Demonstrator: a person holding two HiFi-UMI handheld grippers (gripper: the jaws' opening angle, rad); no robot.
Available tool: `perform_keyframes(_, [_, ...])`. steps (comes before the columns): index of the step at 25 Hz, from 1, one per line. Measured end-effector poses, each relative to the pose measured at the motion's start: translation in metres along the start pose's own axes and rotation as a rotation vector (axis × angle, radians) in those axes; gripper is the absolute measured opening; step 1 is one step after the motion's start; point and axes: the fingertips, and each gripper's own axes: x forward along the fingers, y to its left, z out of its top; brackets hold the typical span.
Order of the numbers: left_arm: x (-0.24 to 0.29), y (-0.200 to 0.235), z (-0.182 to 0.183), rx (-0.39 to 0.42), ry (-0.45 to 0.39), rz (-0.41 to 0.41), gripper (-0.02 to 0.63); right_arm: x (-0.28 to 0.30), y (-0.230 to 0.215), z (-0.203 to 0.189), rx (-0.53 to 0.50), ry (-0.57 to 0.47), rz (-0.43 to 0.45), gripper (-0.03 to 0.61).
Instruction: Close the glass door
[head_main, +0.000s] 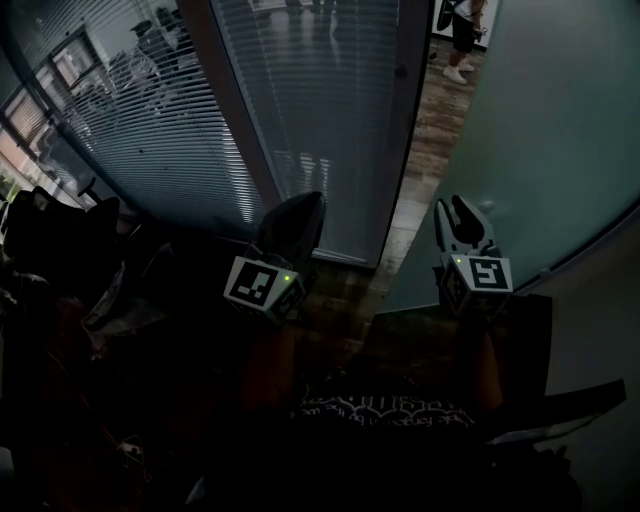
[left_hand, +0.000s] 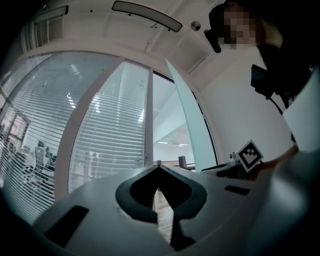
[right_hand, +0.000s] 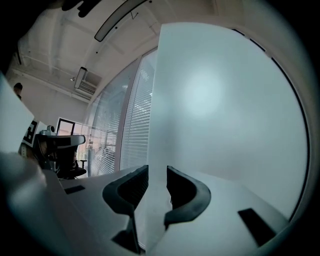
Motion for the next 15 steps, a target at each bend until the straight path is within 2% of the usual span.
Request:
perform_keyframes(7, [0.038,0.017,-0.008,0.006,0.002,-0.009,0.002,0.033,-0.009,-0.005,0.001,0.012,0.021,0.115])
perform_keyframes(15, [0.059,0.031,-0.020,-0.011,0.004,-0.025,0.002,0.066,-0.016,-0.006,0.007,0.009,0.008,0.115])
